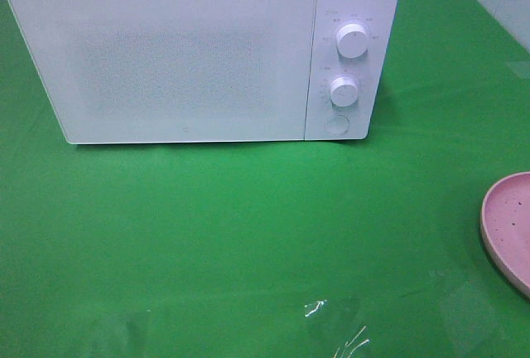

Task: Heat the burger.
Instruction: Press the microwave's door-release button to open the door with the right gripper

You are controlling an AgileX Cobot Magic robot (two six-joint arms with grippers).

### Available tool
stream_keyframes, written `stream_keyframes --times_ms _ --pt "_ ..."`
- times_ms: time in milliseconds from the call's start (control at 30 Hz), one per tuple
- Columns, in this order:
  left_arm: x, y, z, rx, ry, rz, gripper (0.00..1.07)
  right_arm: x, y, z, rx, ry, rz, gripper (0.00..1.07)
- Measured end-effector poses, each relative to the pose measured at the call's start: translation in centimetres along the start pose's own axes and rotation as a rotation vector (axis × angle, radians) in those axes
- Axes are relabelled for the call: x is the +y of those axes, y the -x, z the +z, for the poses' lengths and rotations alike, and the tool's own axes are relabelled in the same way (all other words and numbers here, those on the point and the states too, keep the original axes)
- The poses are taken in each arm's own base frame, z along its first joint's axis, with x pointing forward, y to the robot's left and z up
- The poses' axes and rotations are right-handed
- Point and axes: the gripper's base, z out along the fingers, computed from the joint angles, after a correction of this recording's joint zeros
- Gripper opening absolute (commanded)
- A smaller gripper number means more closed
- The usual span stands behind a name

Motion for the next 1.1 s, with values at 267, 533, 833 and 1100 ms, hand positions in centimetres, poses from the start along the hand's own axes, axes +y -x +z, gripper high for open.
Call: stream_keyframes --times_ms 267,533,833,1100 --pt "0.0 0.0 0.0 0.000 0.000 0.000 0.93 0.0 0.0 0.0 0.000 0.000 0.000 0.73" --pt "0.0 0.0 0.0 0.000 0.000 0.000 0.93 0.0 0.0 0.0 0.000 0.000 0.000 0.73" --pt "0.0 0.0 0.0 0.000 0.000 0.000 0.93 0.0 1.7 0.2 -0.084 0.001 0.011 0.73" --pt "0.0 0.0 0.0 0.000 0.000 0.000 0.93 -0.1 3.2 1.7 -0.118 -0.002 0.016 0.73"
